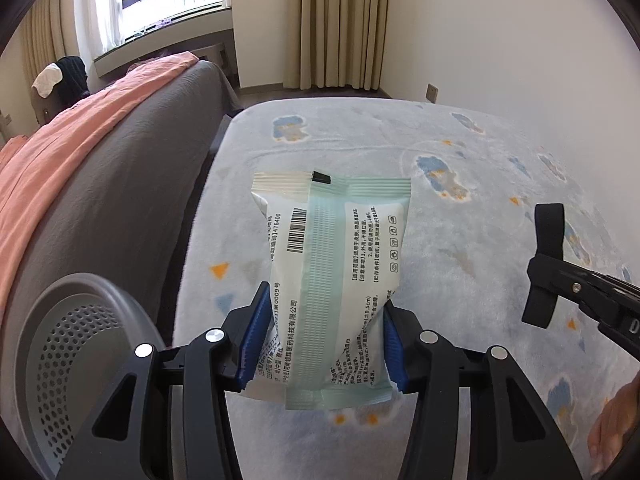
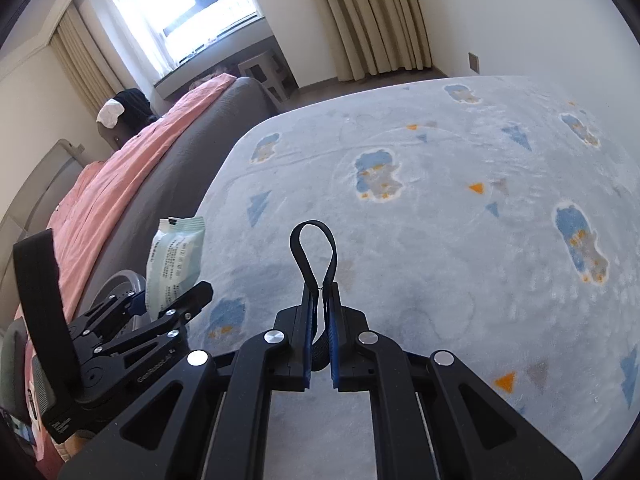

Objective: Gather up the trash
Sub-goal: 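Carry the tissue packet and black band in both tools over the basket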

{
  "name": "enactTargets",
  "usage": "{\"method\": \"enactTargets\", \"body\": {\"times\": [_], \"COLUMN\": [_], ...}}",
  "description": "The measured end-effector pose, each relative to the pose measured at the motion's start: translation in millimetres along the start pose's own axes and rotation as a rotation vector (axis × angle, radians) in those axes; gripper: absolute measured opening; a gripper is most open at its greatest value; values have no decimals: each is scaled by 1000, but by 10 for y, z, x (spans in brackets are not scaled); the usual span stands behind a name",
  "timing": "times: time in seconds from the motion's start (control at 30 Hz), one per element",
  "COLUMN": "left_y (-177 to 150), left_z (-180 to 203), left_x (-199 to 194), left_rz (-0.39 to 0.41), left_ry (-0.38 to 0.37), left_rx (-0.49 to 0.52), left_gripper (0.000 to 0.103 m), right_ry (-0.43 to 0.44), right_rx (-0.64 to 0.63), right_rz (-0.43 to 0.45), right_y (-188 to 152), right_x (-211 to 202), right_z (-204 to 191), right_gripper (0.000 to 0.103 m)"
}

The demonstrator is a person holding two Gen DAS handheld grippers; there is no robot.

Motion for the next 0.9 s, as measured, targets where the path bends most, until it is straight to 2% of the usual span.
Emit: {"method": "enactTargets", "body": {"times": [0.23, 0.43, 0.67, 0.77, 0.9], "left_y": [-245, -627, -1088, -1243, -1345], "left_z": [-442, -938, -1464, -1610, -1746], "left_x": [-563, -942, -1088, -1087, -1108], "left_rz": [45, 39, -13, -34, -22], "left_ry": [70, 153, 252, 255, 264], "left_rx": [-49, -109, -163, -196, -241], "left_gripper": [49, 49, 49, 49, 49], "right_ry": [34, 109, 169, 181, 195], "right_rx": [-81, -148, -269, -302, -330], "right_rz": [-14, -54, -113, -137, -165], "right_y": [-203, -469, -920, -1078, -1223], "right_x": [29, 110, 237, 299, 364], "right_z": [-511, -1124, -1809, -1998, -2201], "right_gripper": [7, 7, 7, 7, 9]}}
Point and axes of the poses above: each gripper's, at about its wrist camera, not at the fingertips, and x roughly the way its jaws point, z to its right, y to its top, the point moved 10 cm from there along x, roughly the way its jaws point, and after that the axes turned 14 degrees about x, right-handed, at the moved point
